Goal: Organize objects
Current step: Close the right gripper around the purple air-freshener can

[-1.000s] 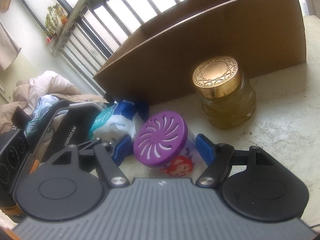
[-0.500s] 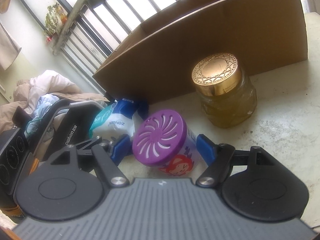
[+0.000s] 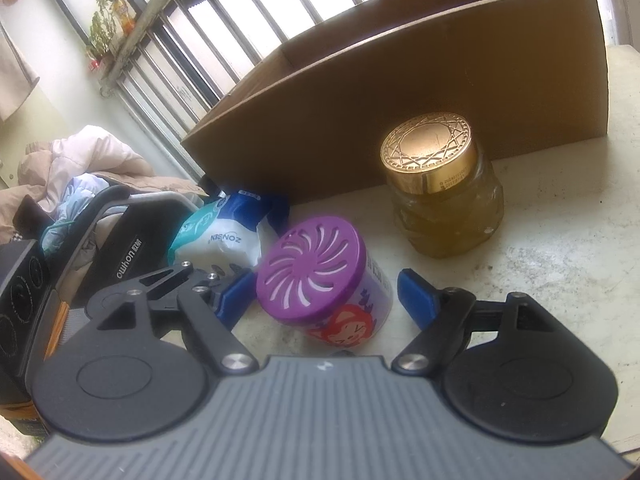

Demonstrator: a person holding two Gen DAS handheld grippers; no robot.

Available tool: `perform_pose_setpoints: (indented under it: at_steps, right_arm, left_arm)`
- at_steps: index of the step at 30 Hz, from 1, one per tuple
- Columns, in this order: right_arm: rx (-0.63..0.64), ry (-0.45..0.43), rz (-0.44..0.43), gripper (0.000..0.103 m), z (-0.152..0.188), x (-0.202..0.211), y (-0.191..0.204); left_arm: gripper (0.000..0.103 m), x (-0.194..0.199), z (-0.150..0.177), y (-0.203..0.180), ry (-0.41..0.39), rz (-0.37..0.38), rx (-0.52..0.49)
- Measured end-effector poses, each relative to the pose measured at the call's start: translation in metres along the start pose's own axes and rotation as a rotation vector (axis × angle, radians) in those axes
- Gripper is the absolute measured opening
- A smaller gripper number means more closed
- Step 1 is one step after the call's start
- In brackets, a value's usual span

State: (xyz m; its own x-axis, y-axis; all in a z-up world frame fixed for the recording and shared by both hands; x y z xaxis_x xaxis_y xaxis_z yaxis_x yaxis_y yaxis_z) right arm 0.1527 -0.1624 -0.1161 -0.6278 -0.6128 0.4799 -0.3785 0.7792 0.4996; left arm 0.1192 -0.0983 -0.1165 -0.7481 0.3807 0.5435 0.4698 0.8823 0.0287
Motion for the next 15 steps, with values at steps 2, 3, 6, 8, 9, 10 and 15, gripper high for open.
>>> perform_pose_setpoints:
  at_steps: [2, 3, 6, 8, 9, 10, 15]
  right_arm:
    - [0.034, 0.000, 0.012, 0.079, 0.000, 0.000, 0.002]
    - [0.049, 0.000, 0.015, 0.079, 0.000, 0.000, 0.003]
    - [0.085, 0.005, 0.018, 0.079, -0.001, -0.002, 0.005]
    - [0.105, 0.010, 0.016, 0.079, -0.002, -0.005, 0.007]
    - [0.114, 0.014, 0.016, 0.079, -0.002, -0.006, 0.008]
    - [0.123, 0.016, 0.016, 0.079, -0.002, -0.007, 0.008]
    - [0.152, 0.022, 0.007, 0.073, -0.002, -0.011, 0.012]
  left_arm:
    - [0.080, -0.001, 0.002, 0.001, 0.002, -0.006, -0.010]
    - [0.080, -0.002, 0.003, 0.001, 0.001, -0.010, -0.015]
    - [0.078, -0.004, 0.005, 0.001, 0.001, -0.011, -0.013]
    - [0.072, -0.005, 0.006, 0.002, 0.005, -0.014, -0.013]
    - [0.071, -0.006, 0.006, 0.003, 0.009, -0.012, -0.009]
    - [0.066, -0.007, 0.006, 0.004, 0.010, -0.008, -0.005]
    - [0.063, -0.006, 0.008, 0.007, 0.007, 0.001, -0.007]
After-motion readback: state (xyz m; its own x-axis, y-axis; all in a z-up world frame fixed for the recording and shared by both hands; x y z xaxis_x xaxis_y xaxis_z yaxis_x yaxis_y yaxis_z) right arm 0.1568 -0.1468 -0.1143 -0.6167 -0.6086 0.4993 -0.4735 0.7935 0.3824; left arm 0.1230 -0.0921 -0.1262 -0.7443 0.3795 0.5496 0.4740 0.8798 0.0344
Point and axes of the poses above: each gripper's, at about its wrist camera, not at the fingertips, and x roughly against the way its jaws point, y to its left, z to its underside, the point moved 8 cm from there along -x, roughly the way its jaws point, and after that the axes turned 7 degrees about -y, right-handed, at the moved point
